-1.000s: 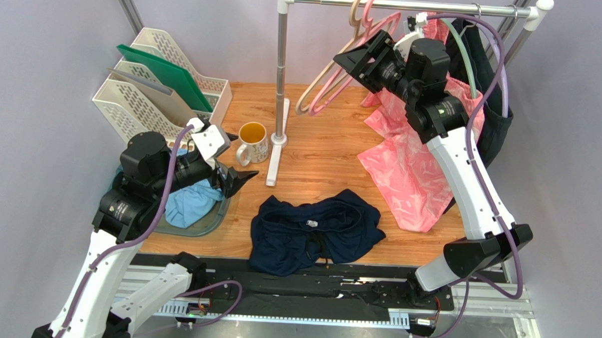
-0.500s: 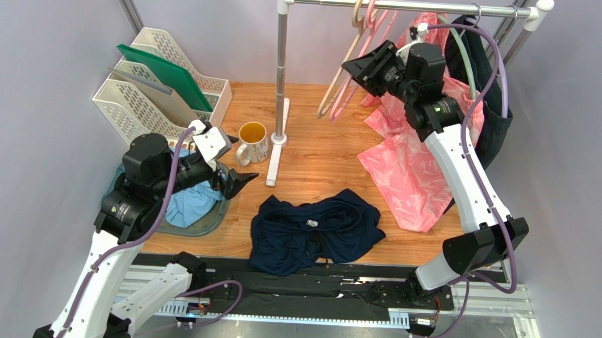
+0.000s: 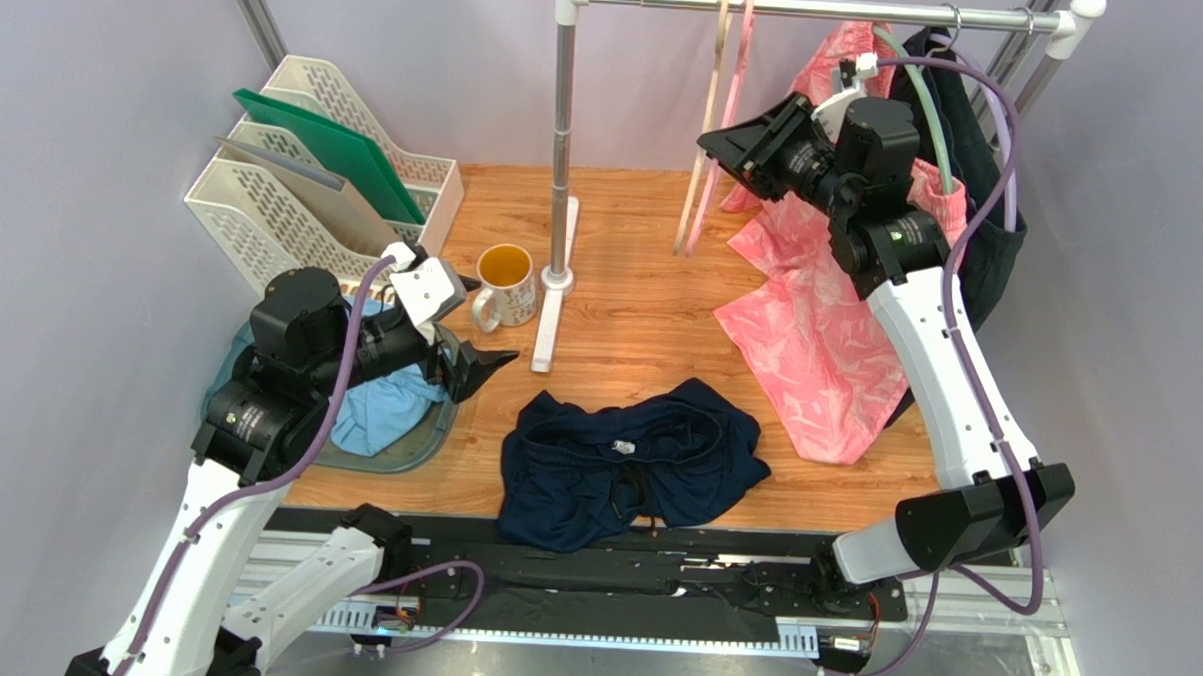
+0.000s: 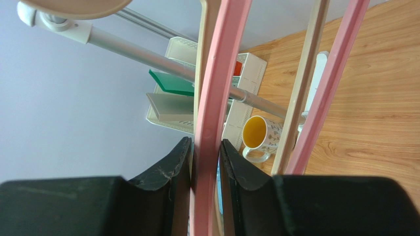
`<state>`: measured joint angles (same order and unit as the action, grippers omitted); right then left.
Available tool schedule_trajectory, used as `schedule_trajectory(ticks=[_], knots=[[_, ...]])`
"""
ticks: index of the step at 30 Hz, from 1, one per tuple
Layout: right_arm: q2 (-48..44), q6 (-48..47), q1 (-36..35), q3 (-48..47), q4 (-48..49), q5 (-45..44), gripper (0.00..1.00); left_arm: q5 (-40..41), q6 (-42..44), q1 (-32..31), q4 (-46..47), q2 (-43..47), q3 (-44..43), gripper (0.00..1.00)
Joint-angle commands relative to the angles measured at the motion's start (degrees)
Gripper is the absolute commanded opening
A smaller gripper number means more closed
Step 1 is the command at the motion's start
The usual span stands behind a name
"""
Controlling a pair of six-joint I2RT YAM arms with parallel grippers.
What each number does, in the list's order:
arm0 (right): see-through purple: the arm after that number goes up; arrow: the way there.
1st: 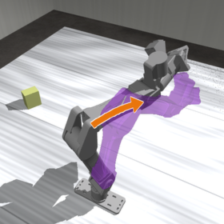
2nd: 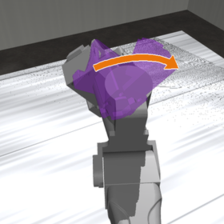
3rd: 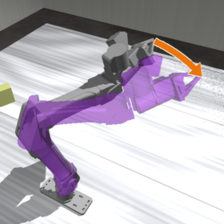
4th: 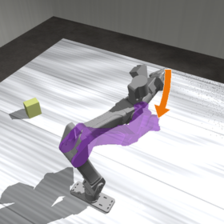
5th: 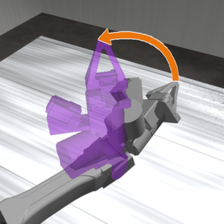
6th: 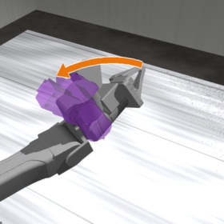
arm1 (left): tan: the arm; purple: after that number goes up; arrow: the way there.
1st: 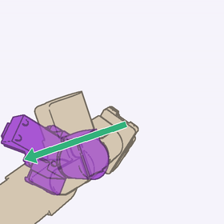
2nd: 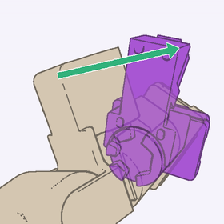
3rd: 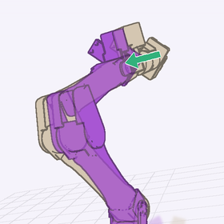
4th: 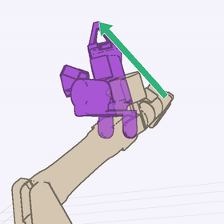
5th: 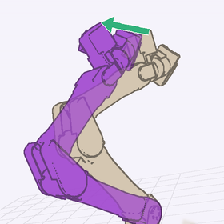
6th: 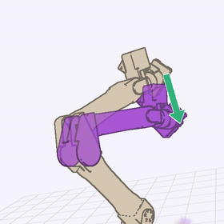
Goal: Place the shorts on the hanger
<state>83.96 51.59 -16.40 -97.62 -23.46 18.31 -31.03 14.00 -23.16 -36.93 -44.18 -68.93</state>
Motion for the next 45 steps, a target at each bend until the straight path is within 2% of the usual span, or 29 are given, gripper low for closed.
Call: schedule_trajectory(ticks=[1, 8, 15, 21, 30, 32, 39, 45], knots=[[-3.3, -0.5, 1.0, 0.7, 2.4, 2.9, 0.28, -1.3, -0.2, 0.3, 1.5, 0.2, 0.4, 1.0], [-5.9, -0.8, 2.3, 2.4, 2.2, 4.2, 0.4, -1.9, 0.0, 0.2, 1.3, 0.2, 0.5, 0.99], [-6.4, 0.9, 4.9, 3.4, 1.3, 6.1, 0.4, -2.4, -0.1, 0.3, 1.4, -0.1, 0.3, 0.99], [-7.6, 1.8, 6.3, 4.9, 1.1, 7.3, 0.53, -2.6, -0.1, 0.3, 1.3, -0.1, 0.3, 1.0], [-9.0, 1.9, 8.1, 5.3, 1.2, 9.4, 0.66, -3.2, 0.1, 0.3, 1.2, -0.3, 0.5, 1.0], [-9.1, 2.4, 8.8, 5.3, 1.4, 9.7, 0.66, -3.3, 0.1, 0.3, 1.3, -0.3, 0.5, 0.99], [-9.0, 5.1, 10.6, 5.5, 1.8, 12.5, 0.57, -3.6, 0.1, 0.3, 1.3, -0.5, 0.5, 1.0], [-9.4, 6.7, 11.4, 6.1, 2.6, 13.3, 0.58, -4.0, 0.1, 0.3, 1.3, -0.4, 0.7, 0.99]])
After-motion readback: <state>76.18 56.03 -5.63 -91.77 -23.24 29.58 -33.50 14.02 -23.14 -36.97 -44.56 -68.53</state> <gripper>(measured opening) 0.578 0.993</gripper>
